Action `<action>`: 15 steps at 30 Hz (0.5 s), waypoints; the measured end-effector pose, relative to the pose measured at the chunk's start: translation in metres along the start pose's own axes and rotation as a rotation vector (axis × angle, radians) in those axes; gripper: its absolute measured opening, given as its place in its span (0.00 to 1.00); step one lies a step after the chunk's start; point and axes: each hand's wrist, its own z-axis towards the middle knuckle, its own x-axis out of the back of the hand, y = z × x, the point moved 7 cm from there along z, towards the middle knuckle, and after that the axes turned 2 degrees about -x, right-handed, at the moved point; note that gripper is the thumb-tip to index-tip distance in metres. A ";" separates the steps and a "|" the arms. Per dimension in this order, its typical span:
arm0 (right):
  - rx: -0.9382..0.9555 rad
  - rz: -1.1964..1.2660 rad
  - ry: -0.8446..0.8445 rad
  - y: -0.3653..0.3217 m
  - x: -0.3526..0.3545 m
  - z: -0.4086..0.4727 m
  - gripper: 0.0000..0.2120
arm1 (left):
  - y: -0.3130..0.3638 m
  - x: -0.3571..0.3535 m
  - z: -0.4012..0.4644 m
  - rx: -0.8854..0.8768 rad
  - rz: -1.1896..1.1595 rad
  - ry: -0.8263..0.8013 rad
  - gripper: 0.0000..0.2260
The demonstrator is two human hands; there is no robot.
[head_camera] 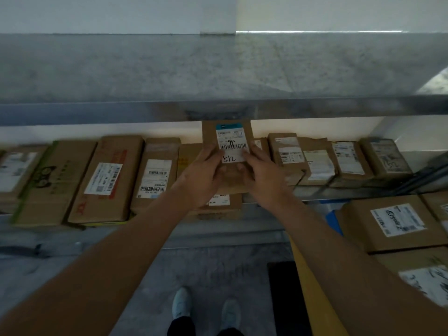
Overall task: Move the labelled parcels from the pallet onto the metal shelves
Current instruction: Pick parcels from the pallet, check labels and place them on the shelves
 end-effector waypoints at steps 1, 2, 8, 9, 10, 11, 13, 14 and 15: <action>0.021 0.017 0.007 -0.001 -0.001 0.000 0.21 | -0.001 0.000 0.000 0.007 -0.005 -0.001 0.21; 0.038 0.028 0.008 -0.002 -0.001 0.000 0.20 | -0.001 0.000 0.000 0.014 -0.008 -0.001 0.21; 0.079 0.009 0.017 -0.013 0.006 -0.008 0.21 | 0.008 0.011 -0.010 -0.006 -0.006 -0.001 0.22; 0.084 0.007 0.018 -0.015 0.008 -0.009 0.21 | 0.010 0.013 -0.012 -0.016 -0.003 0.002 0.23; 0.086 0.000 0.017 -0.017 0.010 -0.012 0.21 | 0.012 0.016 -0.014 -0.026 0.004 0.004 0.23; 0.090 -0.010 0.018 -0.019 0.013 -0.014 0.21 | 0.014 0.018 -0.016 -0.033 0.012 0.004 0.23; 0.081 -0.030 0.018 -0.022 0.019 -0.018 0.22 | 0.017 0.022 -0.019 -0.044 0.025 -0.002 0.23; 0.067 -0.038 0.020 -0.024 0.022 -0.020 0.22 | 0.018 0.024 -0.021 -0.059 0.032 0.000 0.23; 0.058 -0.047 0.027 -0.026 0.024 -0.023 0.22 | 0.019 0.025 -0.021 -0.074 0.039 -0.001 0.24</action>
